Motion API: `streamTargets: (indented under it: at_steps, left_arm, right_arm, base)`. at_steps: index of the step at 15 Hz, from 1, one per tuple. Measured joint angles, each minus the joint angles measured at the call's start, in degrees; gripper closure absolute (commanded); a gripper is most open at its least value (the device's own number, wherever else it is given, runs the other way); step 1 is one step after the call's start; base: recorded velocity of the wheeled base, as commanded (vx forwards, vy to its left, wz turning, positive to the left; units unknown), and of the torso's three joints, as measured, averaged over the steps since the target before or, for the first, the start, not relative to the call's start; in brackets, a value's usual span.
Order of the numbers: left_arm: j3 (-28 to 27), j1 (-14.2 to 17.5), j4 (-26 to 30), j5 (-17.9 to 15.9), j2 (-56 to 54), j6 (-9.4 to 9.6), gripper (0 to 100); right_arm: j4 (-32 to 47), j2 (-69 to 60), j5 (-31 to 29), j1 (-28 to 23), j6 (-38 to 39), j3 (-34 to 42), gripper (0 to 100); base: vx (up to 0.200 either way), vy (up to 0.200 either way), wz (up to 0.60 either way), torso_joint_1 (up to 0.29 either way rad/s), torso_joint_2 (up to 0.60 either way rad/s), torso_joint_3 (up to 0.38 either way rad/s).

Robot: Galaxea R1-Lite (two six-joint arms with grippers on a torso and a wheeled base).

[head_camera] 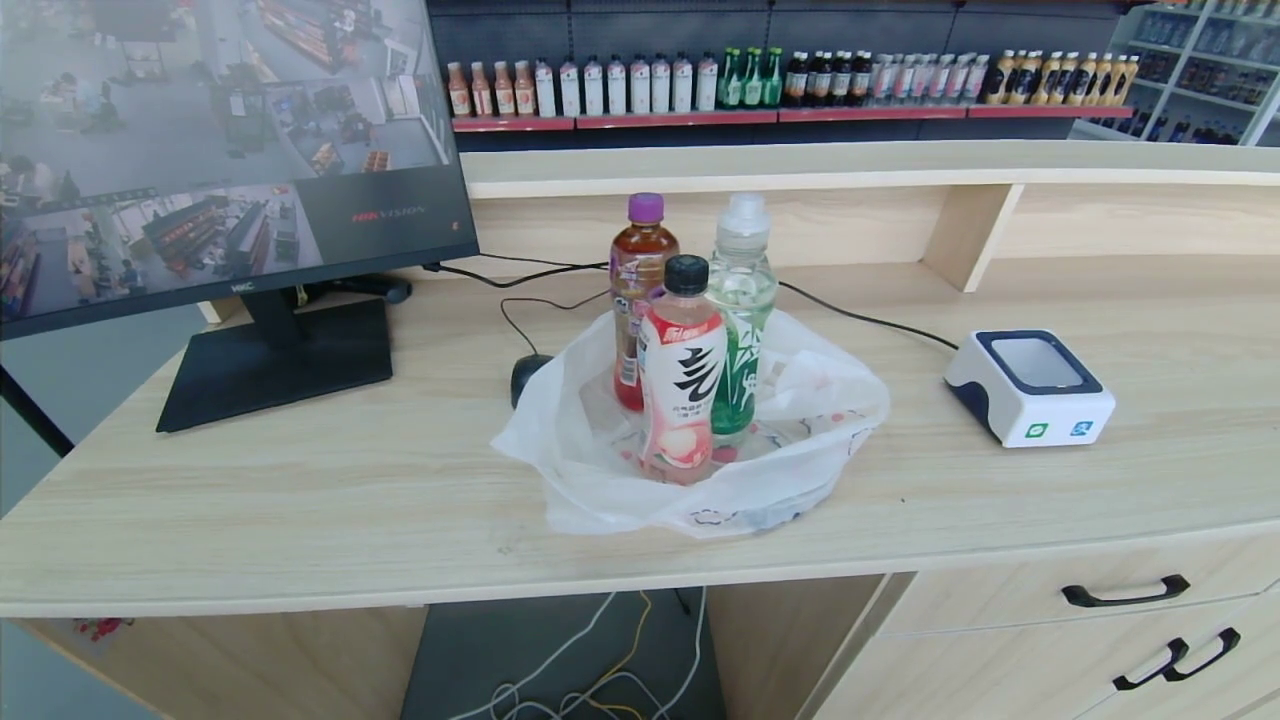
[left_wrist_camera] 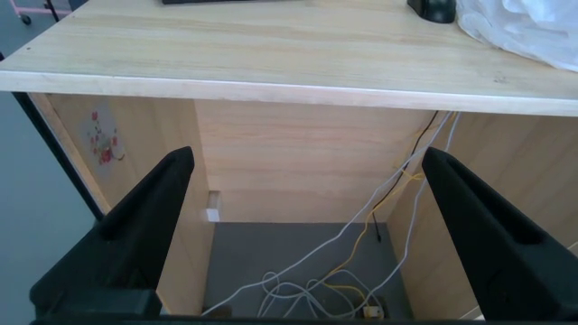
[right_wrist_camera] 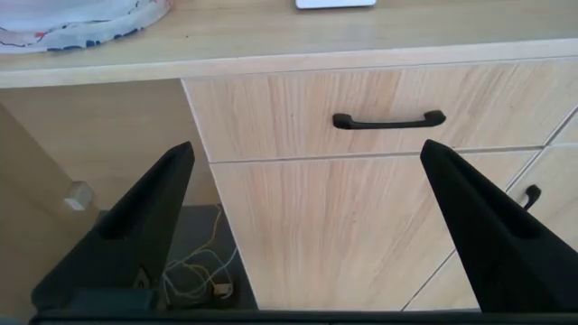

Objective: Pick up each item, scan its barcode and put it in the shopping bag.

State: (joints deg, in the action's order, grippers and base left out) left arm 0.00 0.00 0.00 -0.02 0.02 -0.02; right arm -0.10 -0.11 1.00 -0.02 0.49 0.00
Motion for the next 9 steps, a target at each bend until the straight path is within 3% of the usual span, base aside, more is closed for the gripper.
streamTargets:
  at_steps: [3, 9]
  left_arm:
    - [0.0, 0.0, 0.02, 0.0, 0.0, -0.05, 0]
    - [0.0, 0.0, 0.0, -0.05, 0.0, 0.18, 0]
  right_arm:
    - [0.0, -0.05, 0.0, 0.02, 0.02, 0.0, 0]
    - [-0.09, -0.07, 0.09, 0.0, 0.93, 0.0, 0]
  base:
    - [-0.2, 0.0, 0.0, 0.01, 0.0, 0.002]
    - [0.0, 0.0, 0.0, 0.0, 0.0, 0.0]
